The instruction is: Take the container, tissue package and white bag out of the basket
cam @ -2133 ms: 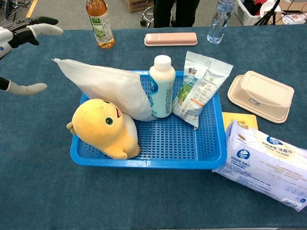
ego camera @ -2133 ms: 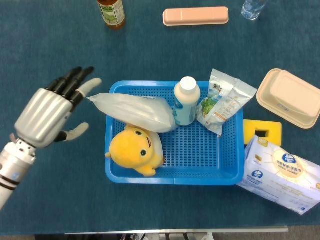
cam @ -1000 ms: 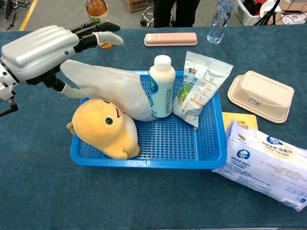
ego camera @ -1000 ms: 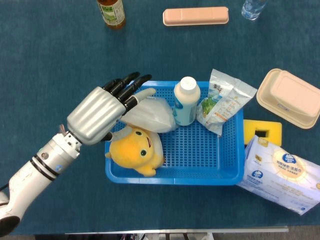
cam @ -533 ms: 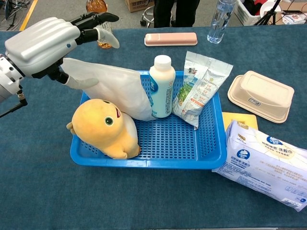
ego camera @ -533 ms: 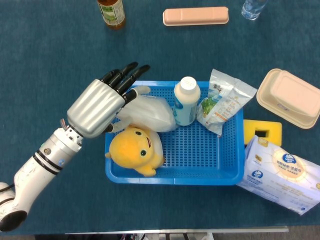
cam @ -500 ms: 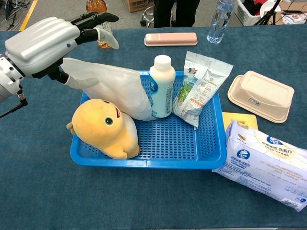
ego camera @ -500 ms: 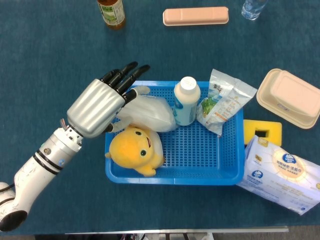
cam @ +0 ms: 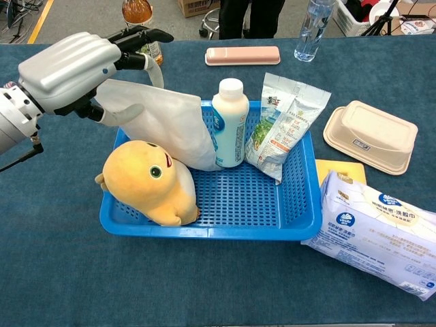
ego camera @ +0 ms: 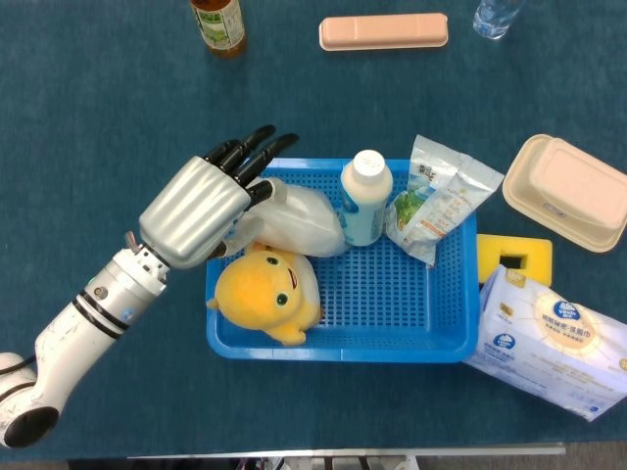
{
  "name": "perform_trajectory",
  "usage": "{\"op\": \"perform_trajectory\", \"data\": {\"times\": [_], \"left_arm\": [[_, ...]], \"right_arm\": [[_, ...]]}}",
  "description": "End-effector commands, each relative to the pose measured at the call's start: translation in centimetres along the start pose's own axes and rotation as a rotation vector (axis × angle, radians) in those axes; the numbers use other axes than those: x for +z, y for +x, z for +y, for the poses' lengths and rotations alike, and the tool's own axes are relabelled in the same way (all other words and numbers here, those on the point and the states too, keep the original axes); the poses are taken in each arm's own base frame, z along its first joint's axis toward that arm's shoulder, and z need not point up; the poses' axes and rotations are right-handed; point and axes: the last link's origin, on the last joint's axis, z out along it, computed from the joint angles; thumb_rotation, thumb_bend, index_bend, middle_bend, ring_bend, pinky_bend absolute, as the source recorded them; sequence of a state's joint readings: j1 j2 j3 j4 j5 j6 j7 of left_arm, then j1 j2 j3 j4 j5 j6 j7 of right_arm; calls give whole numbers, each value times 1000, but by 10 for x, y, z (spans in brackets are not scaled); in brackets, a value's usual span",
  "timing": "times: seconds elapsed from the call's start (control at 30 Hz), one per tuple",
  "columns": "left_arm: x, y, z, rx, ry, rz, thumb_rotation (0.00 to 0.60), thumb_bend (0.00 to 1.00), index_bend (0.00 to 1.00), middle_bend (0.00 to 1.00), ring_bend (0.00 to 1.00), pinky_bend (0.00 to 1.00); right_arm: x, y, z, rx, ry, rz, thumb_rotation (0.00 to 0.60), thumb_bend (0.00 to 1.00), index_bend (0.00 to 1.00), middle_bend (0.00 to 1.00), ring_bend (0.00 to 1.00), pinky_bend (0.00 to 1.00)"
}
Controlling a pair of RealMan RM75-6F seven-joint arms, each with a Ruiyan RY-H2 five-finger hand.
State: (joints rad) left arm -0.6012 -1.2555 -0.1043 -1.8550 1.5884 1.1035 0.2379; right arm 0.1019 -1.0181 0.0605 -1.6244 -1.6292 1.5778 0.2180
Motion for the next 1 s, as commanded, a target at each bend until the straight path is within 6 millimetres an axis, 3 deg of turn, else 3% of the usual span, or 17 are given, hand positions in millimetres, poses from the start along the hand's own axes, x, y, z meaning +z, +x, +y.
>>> {"op": "perform_trajectory", "data": {"times": [0.03, 0.2, 0.7, 1.0], "left_arm": [[1, -2, 0, -4, -1, -4, 600, 407, 417, 70, 64, 256], [2, -5, -1, -9, 2, -5, 600, 441, 465, 78, 70, 260], [-1, -7, -2, -24, 0, 41, 600, 506, 740, 151, 118, 298], [0, 5, 3, 9, -12, 84, 600, 507, 797, 175, 121, 306]], "right_arm": [[0, 0, 0, 3, -2, -1, 600, 0, 177, 381, 379, 711], [-1, 0, 2, 6, -5, -2, 600, 0, 177, 381, 380, 711], [-1, -2, 2, 11, -6, -3, 600, 0, 177, 382, 380, 712], [-2, -1, 3, 15, -9, 4, 600, 0, 177, 382, 380, 712]]}}
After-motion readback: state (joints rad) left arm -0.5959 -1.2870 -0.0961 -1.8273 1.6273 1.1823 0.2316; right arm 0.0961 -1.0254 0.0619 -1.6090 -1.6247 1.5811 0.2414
